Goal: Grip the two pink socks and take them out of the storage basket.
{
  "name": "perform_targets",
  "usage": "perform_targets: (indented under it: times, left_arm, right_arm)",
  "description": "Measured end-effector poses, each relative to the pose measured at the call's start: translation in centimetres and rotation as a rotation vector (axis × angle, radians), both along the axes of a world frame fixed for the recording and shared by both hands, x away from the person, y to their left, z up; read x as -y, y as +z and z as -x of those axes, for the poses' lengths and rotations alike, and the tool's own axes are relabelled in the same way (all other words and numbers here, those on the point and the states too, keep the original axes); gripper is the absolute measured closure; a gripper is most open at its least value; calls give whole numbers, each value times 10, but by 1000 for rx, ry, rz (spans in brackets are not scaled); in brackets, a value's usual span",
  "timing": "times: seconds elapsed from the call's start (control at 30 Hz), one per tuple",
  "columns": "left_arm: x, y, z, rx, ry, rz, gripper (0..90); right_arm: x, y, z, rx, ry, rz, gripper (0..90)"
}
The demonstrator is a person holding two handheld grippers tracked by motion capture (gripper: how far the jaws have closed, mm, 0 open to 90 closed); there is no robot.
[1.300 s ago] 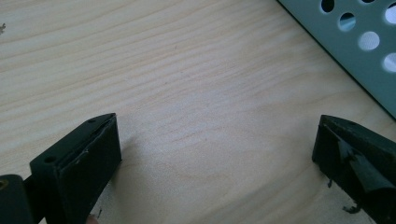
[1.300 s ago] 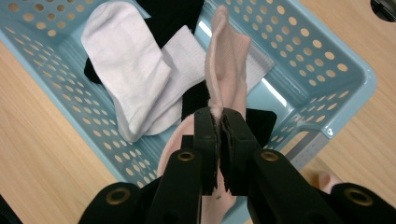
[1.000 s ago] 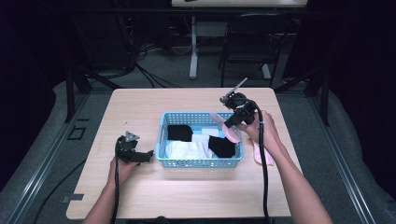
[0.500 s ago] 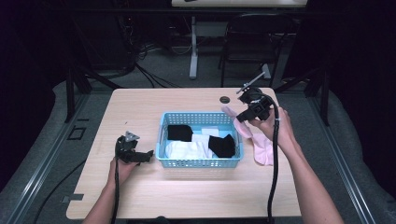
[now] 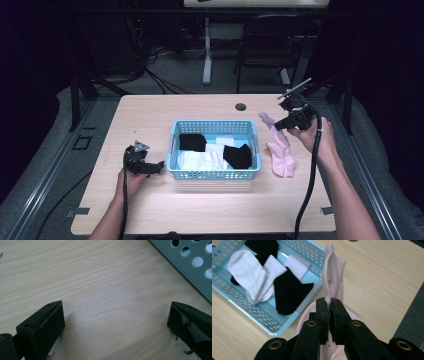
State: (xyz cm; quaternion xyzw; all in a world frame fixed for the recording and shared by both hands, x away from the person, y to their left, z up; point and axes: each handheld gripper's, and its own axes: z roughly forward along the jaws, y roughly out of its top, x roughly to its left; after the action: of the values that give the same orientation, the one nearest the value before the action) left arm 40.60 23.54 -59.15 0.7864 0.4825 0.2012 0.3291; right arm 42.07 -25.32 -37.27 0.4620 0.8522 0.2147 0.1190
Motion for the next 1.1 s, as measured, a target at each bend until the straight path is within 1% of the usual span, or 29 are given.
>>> perform_targets:
  times: [0.03,0.07,0.17,0.2,0.23,0.27,0.3,0.33,0.4,0.43,0.47,0.5,0.53,0.6,0.63,0.67,0.7,0.73,0.77,0.8,0.83,0.87,0.9,0.93,0.97,1.0,1.03,1.07,1.1]
  left_arm:
    - [0,0,0,2,-2,-2,11]
    - [0,0,0,2,-1,-2,11]
    - [0,0,0,2,-1,-2,11]
    - [0,0,0,2,-1,-2,11]
    - [0,0,0,2,-1,-2,11]
    - [0,0,0,2,-1,-2,11]
    - [0,0,0,2,-1,-2,11]
    - [0,0,0,2,-1,-2,11]
    - [0,0,0,2,-1,-2,11]
    - [0,0,0,2,-1,-2,11]
    - [0,0,0,2,-1,-2,11]
    - [0,0,0,2,-1,-2,11]
    - [0,0,0,2,-1,-2,11]
    - [0,0,0,2,-1,-2,11]
    - [0,0,0,3,0,-1,11]
    - [0,0,0,3,-1,-2,11]
    - [0,0,0,3,-1,-2,11]
    - [0,0,0,3,-1,-2,11]
    - [0,0,0,4,-1,-2,11]
    - [0,0,0,4,-1,-2,11]
    - [0,0,0,3,-1,-2,11]
    - [0,0,0,3,-1,-2,11]
    - [0,0,0,4,-1,-2,11]
    - [0,0,0,4,-1,-2,11]
    - [0,0,0,3,-1,-2,11]
    - [0,0,0,3,0,-2,11]
    - [0,0,0,4,0,-2,11]
    - [0,0,0,4,0,-2,11]
    - [0,0,0,4,0,-2,11]
  right_arm:
    - [4,-3,0,-6,-9,-6,856]
    - [7,-5,0,-11,-18,5,856]
    - [19,-14,-1,-32,-44,10,856]
    - [21,-18,-1,-31,-56,-1,856]
    - [26,-21,-2,-42,-65,3,856]
    - [28,-24,-2,-48,-72,-2,856]
    - [33,-28,-3,-49,-84,-11,856]
    - [37,-31,-3,-53,-93,-6,856]
    - [42,-39,-5,-70,-106,-25,856]
    - [45,-44,-6,-71,-115,-15,856]
    - [48,-49,-7,-83,-115,-5,856]
    - [49,-54,-7,-89,-128,-17,856]
    - [51,-60,-8,-107,-135,-2,856]
    - [53,-70,-10,-121,-147,11,856]
    - [54,-77,-11,-138,-151,18,856]
    - [55,-81,-11,-142,-157,24,855]
    - [56,-85,-12,-151,-160,43,854]
    - [57,-91,-12,-148,-184,33,853]
    - [61,-94,-14,-178,-167,30,851]
    - [62,-98,-14,-174,-183,25,847]
    - [64,-103,-15,-190,-177,21,833]
    - [64,-106,-14,-189,-183,6,777]
    - [66,-108,-14,-196,-178,8,733]
    - [66,-109,-14,-194,-186,1,692]
    - [69,-110,-14,-201,-182,-20,620]
    - [70,-109,-13,-198,-185,-33,586]
    - [71,-107,-12,-188,-190,-36,565]
    - [72,-106,-11,-185,-187,-42,525]
    - [73,-103,-9,-174,-189,-48,452]
